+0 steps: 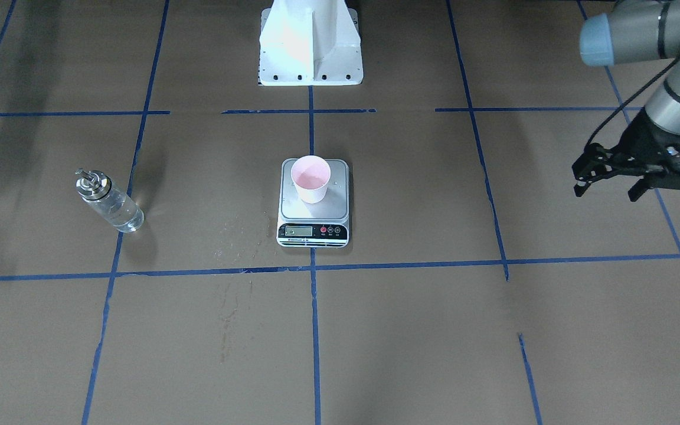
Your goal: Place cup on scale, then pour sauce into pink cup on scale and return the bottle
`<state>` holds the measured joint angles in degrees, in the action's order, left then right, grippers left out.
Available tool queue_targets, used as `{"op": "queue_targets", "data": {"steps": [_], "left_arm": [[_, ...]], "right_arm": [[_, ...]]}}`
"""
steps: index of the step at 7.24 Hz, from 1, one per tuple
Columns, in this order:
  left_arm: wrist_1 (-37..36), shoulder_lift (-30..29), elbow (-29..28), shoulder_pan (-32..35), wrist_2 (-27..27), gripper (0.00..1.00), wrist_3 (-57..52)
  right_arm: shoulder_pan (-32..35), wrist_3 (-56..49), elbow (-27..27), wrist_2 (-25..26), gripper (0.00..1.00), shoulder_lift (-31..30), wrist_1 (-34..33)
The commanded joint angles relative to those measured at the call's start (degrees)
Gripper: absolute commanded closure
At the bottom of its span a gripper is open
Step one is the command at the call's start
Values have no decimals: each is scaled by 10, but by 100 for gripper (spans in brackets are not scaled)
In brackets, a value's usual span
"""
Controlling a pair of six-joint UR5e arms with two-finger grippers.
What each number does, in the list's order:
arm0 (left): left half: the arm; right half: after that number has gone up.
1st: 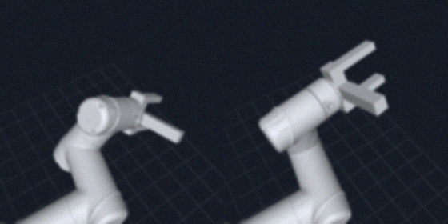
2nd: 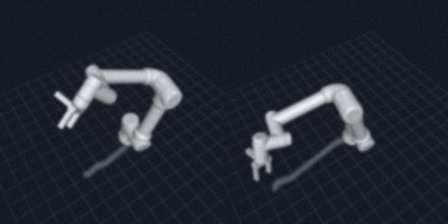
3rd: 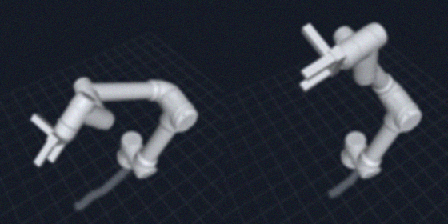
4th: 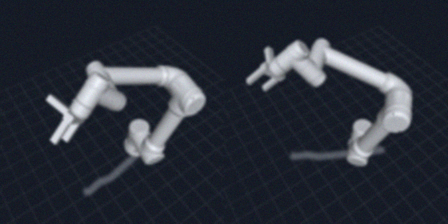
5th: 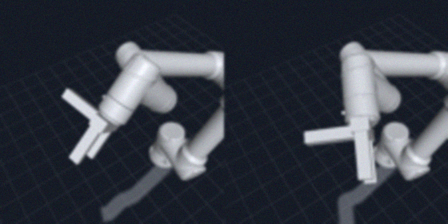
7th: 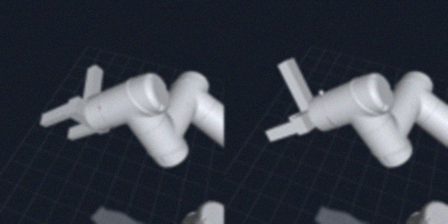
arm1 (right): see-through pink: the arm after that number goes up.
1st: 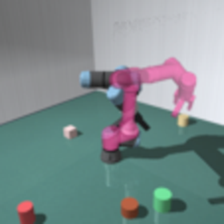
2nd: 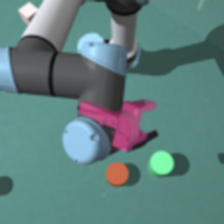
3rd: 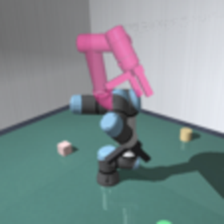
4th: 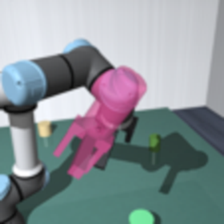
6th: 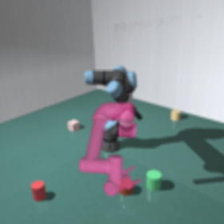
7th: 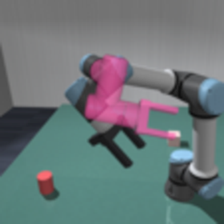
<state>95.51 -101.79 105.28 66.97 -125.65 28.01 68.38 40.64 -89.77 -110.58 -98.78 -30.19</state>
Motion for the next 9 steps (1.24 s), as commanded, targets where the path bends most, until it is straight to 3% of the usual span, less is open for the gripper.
{"op": "queue_targets", "data": {"steps": [1, 2, 3, 4, 6, 7, 9], "left_arm": [[0, 17, -56, 80, -46, 0, -132], [-1, 31, -81, 104, -47, 0, -152], [-3, 34, -126, 141, -46, 0, -180], [-4, 66, -139, 165, -47, 0, -234], [-8, 85, -140, 185, -112, 0, -249], [-8, 85, -139, 187, -129, 0, -248], [-6, 85, -147, 226, -120, 0, -250]], "right_arm": [[144, -197, 1, -179, 0, 40, -203], [195, -295, -1, -243, 0, 45, -313], [225, -381, -11, -262, 0, 46, -395], [225, -441, -19, -262, 0, 50, -485], [244, -591, -44, -257, 0, 75, -668], [236, -599, -67, -243, 0, 102, -727], [236, -591, -107, -239, 0, 95, -739]]}}
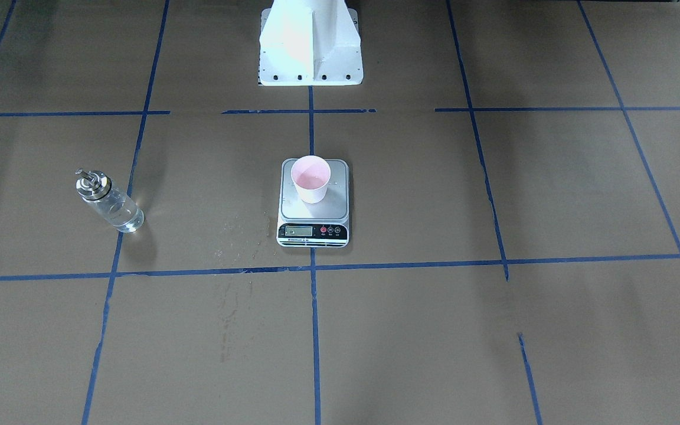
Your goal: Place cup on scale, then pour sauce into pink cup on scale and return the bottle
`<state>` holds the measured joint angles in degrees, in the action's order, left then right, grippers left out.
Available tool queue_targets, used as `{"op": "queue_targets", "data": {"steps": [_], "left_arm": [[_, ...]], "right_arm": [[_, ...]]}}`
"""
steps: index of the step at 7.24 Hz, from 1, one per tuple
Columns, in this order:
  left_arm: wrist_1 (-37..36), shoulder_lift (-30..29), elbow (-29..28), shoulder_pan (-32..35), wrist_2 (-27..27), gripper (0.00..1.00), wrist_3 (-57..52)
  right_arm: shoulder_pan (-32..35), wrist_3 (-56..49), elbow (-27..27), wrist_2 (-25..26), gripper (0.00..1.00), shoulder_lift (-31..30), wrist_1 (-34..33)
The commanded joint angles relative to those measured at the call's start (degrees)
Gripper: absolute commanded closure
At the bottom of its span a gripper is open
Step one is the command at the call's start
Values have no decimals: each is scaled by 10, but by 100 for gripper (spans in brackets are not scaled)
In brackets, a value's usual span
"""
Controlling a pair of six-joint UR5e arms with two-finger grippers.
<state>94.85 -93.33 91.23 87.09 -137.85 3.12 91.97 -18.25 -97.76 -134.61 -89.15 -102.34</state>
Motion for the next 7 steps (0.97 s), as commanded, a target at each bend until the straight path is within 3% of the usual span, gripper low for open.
{"op": "queue_targets", "data": {"steps": [1, 2, 7], "left_arm": [[-2, 35, 32, 34, 3, 0, -2], [0, 86, 70, 36, 2, 0, -1], [-4, 93, 76, 41, 13, 0, -65]], "right_arm": [[0, -4, -51, 2, 0, -69, 15], [0, 16, -58, -2, 0, -80, 50], [-16, 59, -61, 6, 0, -50, 45]]}}
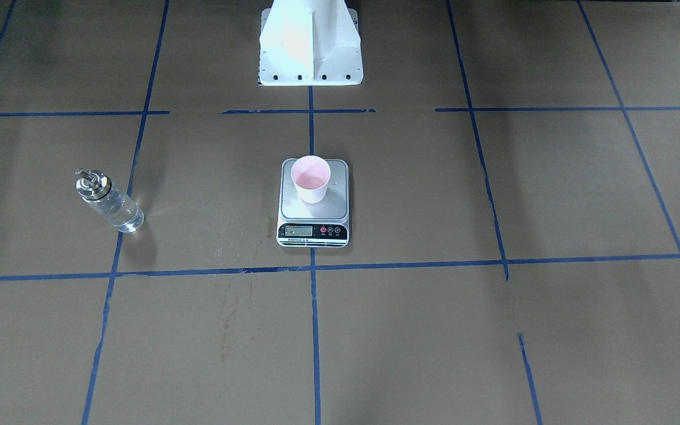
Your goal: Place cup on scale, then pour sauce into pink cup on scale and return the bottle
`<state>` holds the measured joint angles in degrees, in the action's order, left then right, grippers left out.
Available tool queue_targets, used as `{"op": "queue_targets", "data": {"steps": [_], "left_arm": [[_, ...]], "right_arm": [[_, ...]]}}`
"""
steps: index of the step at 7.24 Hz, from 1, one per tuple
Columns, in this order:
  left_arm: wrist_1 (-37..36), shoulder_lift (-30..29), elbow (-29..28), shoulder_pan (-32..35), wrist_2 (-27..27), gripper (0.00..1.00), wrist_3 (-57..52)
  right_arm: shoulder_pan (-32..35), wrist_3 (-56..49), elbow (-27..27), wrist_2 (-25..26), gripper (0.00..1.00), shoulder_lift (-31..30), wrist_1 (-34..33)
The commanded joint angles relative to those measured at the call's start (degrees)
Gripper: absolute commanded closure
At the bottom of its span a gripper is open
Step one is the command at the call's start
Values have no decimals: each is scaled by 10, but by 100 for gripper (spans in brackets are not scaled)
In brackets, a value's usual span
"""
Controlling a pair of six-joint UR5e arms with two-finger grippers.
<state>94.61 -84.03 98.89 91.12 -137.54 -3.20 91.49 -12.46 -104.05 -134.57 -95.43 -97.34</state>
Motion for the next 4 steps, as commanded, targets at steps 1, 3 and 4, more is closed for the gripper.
{"op": "queue_targets", "data": {"steps": [1, 3, 4], "left_arm": [[2, 3, -9, 1, 88, 0, 6], [-86, -23, 4, 1, 81, 0, 8], [-86, -24, 15, 0, 68, 0, 8]], "right_arm": [[-25, 1, 3, 6, 0, 14, -5], [-33, 2, 3, 13, 0, 14, -1], [-34, 1, 5, 17, 0, 13, -1]]}}
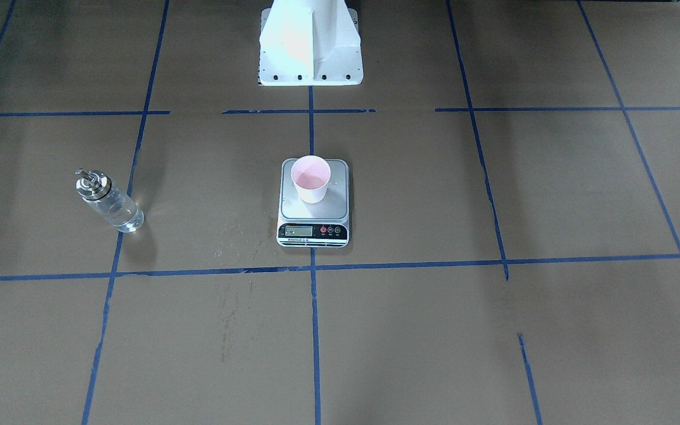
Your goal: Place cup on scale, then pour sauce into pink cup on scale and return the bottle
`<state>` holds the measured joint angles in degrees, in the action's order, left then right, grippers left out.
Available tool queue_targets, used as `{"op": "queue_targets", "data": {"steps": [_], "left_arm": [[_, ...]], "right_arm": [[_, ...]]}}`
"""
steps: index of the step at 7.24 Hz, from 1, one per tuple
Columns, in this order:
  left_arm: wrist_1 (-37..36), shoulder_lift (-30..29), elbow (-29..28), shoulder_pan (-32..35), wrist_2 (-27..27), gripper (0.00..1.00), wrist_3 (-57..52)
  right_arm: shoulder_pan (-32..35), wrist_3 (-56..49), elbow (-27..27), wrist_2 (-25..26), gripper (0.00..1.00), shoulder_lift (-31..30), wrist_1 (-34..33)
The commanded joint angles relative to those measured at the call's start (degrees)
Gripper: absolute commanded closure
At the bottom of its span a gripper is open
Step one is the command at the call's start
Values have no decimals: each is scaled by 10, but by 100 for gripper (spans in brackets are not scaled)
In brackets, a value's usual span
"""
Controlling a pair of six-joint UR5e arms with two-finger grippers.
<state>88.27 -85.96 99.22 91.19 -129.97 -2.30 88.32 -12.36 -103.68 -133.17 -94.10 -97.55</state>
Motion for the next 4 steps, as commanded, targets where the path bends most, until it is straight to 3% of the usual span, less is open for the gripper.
{"op": "queue_targets", "data": {"steps": [1, 2, 4], "left_arm": [[-29, 10, -1, 1, -41, 0, 0], [-21, 46, 13, 0, -62, 0, -1], [8, 50, -36, 0, -78, 0, 1]], "right_arm": [[-3, 0, 1, 3, 0, -2, 0], [-3, 0, 1, 2, 0, -6, 1], [-9, 0, 1, 2, 0, -4, 2]]}}
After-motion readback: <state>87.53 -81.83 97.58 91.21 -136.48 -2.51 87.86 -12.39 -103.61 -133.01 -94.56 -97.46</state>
